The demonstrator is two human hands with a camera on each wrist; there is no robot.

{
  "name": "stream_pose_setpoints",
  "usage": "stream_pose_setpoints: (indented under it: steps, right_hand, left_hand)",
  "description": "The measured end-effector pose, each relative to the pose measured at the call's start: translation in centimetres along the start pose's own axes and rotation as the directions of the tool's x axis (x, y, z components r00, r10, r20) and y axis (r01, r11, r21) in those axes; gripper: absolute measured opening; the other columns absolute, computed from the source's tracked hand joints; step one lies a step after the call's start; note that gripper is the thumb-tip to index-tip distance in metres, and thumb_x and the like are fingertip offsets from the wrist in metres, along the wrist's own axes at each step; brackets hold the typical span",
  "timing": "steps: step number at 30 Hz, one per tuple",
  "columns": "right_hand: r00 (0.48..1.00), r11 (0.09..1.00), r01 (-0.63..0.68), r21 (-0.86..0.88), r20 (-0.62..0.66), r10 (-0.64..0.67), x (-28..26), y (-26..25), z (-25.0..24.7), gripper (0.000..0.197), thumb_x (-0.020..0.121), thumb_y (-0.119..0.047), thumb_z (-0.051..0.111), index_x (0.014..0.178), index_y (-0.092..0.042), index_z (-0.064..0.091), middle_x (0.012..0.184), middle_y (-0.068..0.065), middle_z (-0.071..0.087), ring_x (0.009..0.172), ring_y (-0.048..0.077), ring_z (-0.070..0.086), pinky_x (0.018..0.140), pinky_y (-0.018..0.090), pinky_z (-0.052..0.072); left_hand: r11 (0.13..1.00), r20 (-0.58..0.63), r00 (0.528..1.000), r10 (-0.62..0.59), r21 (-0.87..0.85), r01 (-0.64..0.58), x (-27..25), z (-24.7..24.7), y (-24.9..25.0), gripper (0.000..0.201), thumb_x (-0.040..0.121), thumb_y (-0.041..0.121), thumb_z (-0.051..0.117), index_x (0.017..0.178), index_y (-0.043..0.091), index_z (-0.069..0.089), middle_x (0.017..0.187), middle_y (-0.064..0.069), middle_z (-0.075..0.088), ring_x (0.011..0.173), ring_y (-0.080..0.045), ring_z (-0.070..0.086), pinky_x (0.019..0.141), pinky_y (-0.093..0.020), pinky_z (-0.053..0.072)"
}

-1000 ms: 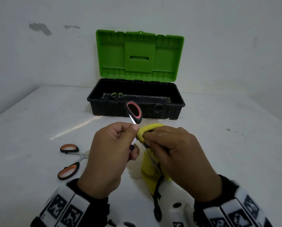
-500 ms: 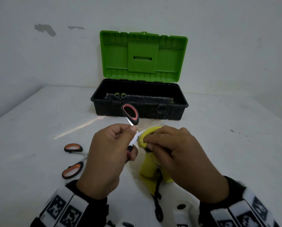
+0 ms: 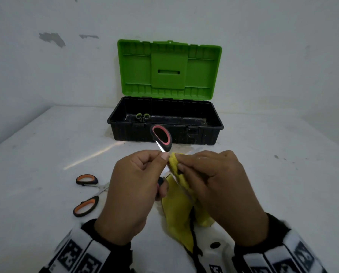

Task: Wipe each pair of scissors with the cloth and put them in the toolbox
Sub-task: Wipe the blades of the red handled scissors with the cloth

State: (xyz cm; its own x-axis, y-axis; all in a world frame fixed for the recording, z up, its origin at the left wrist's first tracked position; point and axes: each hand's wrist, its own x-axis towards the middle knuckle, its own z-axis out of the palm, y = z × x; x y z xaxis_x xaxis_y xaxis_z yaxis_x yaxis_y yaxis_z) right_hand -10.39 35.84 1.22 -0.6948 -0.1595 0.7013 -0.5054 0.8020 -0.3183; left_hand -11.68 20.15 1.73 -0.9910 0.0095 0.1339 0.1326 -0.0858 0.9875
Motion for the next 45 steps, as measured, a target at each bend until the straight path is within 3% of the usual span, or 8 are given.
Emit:
stream_pose_setpoints:
  steps: [6,10,13,16,20,31,36,45]
  right_hand:
    - [0.987,0.994,-0.109,0.026,-0.117,0.111,-0.3,0.8,-0.8,0.020,0.087,-0.032,0.063,0.100,-0.026,0.077,0.090,-0.013,0.076,0.080,-0.002,0.062,0.077,0.035,0.052]
    - [0.994,0.999,-0.046,0.000,-0.099,0.046,-0.5,-0.1,-0.7,0.026,0.087,-0.035,0.058,0.101,-0.024,0.077,0.090,-0.012,0.076,0.082,-0.016,0.042,0.072,0.019,0.039]
    - [0.980,0.987,-0.148,0.056,-0.127,0.154,0.0,1.2,-1.1,0.016,0.087,-0.029,0.067,0.099,-0.027,0.077,0.088,-0.018,0.074,0.083,-0.015,0.057,0.078,0.018,0.047]
    - [0.949,0.950,-0.272,0.155,-0.124,0.291,0.6,2.2,-1.2,0.015,0.087,-0.017,0.072,0.097,-0.025,0.078,0.089,-0.017,0.074,0.085,-0.009,0.064,0.073,0.002,0.043]
    - [0.961,0.965,-0.219,0.143,-0.138,0.239,0.8,0.4,-0.1,0.015,0.085,-0.019,0.070,0.096,-0.021,0.079,0.084,-0.017,0.073,0.080,-0.009,0.062,0.072,-0.003,0.038]
    - [0.916,0.894,-0.367,0.259,-0.068,0.396,1.3,3.2,-0.5,0.013,0.089,-0.020,0.069,0.094,-0.030,0.077,0.082,-0.023,0.072,0.082,-0.006,0.065,0.070,0.005,0.046]
    - [0.834,0.789,-0.471,0.395,-0.091,0.544,1.5,5.1,-2.7,0.010,0.089,-0.021,0.069,0.090,-0.028,0.077,0.083,-0.016,0.075,0.080,0.001,0.070,0.073,0.025,0.058]
    - [0.953,0.937,-0.300,0.176,0.006,0.304,1.3,0.5,-0.5,0.003,0.083,-0.027,0.075,0.081,-0.028,0.072,0.071,-0.019,0.068,0.072,-0.001,0.064,0.062,0.007,0.044]
  left_hand:
    - [1.000,0.013,1.000,-0.019,0.003,0.019,-0.5,-0.1,-0.3,0.020,0.094,0.019,0.062,0.079,0.018,0.076,0.045,-0.013,0.048,0.037,-0.014,0.042,0.039,-0.024,0.040]
    - [1.000,0.019,1.000,0.022,0.010,-0.022,-0.5,-0.1,-0.1,0.021,0.094,0.019,0.062,0.079,0.017,0.076,0.044,-0.015,0.048,0.036,-0.016,0.039,0.039,-0.025,0.039]
    - [1.000,0.011,1.000,0.019,0.005,-0.019,-0.3,-0.3,-0.4,0.018,0.094,0.019,0.062,0.083,0.014,0.075,0.043,-0.013,0.049,0.036,-0.015,0.040,0.039,-0.024,0.039]
    - [1.000,0.002,1.000,-0.009,-0.017,0.009,0.0,-0.4,-0.7,0.018,0.094,0.018,0.062,0.082,0.014,0.075,0.042,-0.013,0.049,0.036,-0.014,0.040,0.039,-0.025,0.040]
    - [0.999,0.001,1.000,-0.009,-0.032,0.009,0.6,-0.4,-0.4,0.021,0.094,0.019,0.062,0.078,0.018,0.076,0.044,-0.014,0.048,0.038,-0.018,0.041,0.039,-0.026,0.039]
    - [0.995,0.019,0.997,-0.077,-0.065,0.078,1.0,-0.7,-1.1,0.022,0.094,0.018,0.061,0.078,0.016,0.075,0.045,-0.013,0.048,0.038,-0.017,0.041,0.040,-0.025,0.037]
    - [0.997,-0.022,0.998,-0.052,-0.052,0.051,1.4,-0.9,-1.1,0.020,0.094,0.019,0.062,0.078,0.014,0.074,0.046,-0.008,0.051,0.040,-0.016,0.045,0.039,-0.026,0.039]
    - [0.998,0.021,1.000,-0.004,0.059,0.002,1.6,0.5,-1.1,0.019,0.094,0.021,0.061,0.082,0.010,0.069,0.049,-0.015,0.054,0.038,-0.014,0.046,0.041,-0.026,0.042]
